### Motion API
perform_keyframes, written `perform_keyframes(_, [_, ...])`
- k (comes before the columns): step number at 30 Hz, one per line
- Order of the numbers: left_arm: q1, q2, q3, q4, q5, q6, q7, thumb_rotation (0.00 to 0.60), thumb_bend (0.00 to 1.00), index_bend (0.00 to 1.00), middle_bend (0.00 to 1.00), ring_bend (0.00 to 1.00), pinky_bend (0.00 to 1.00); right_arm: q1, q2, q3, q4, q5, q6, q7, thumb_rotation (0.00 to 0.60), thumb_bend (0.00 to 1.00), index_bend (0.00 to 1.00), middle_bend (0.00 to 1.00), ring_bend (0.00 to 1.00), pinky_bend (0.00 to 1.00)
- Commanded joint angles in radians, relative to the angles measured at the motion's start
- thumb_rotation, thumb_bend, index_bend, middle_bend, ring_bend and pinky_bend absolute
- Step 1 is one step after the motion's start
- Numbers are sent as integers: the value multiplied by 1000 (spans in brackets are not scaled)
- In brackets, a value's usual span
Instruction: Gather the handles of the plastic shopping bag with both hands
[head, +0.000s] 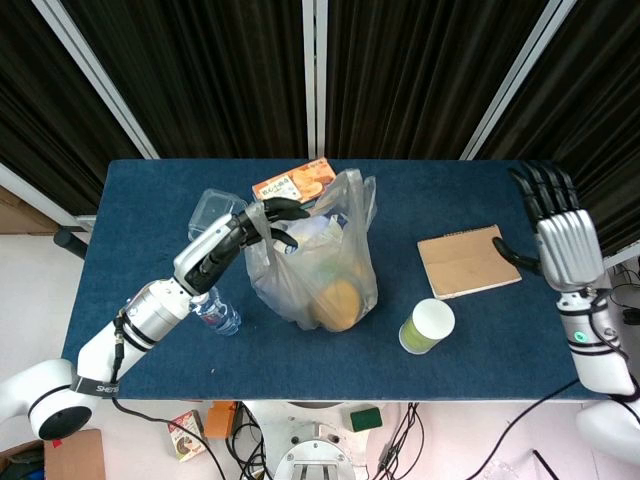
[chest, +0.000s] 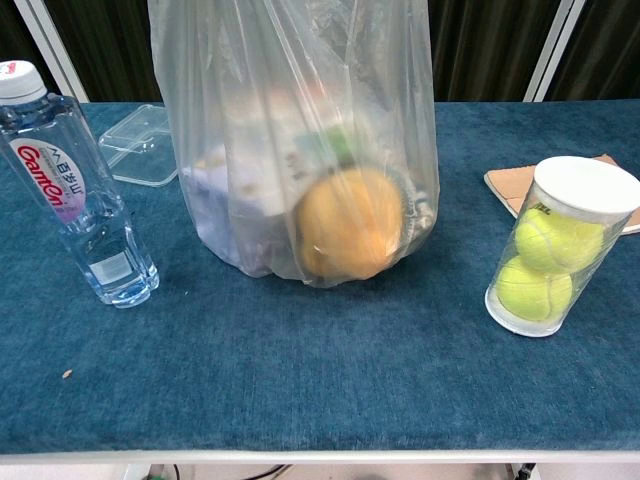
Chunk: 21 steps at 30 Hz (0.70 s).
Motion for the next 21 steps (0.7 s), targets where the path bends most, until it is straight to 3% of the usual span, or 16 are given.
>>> perform_keyframes(1, [1,10,-5,-11,-7,-3,1,106,154,171,197,132,294,128,-37,88,-80,89,-110,-138,600,182,0,0,0,0])
perform_keyframes(9, [-1,22,-8,-24,-21,-19,-2,103,154,170,197,132,295,306,-147,169,-77,247,-205,-296,600,97,0,0,0,0])
perform_keyframes(21, [-4,33,-14,-34,-32,-37,-1,97,154,167,195,132,292,487,-302,248,25,433,-269,-256,600,1,0,0,0,0])
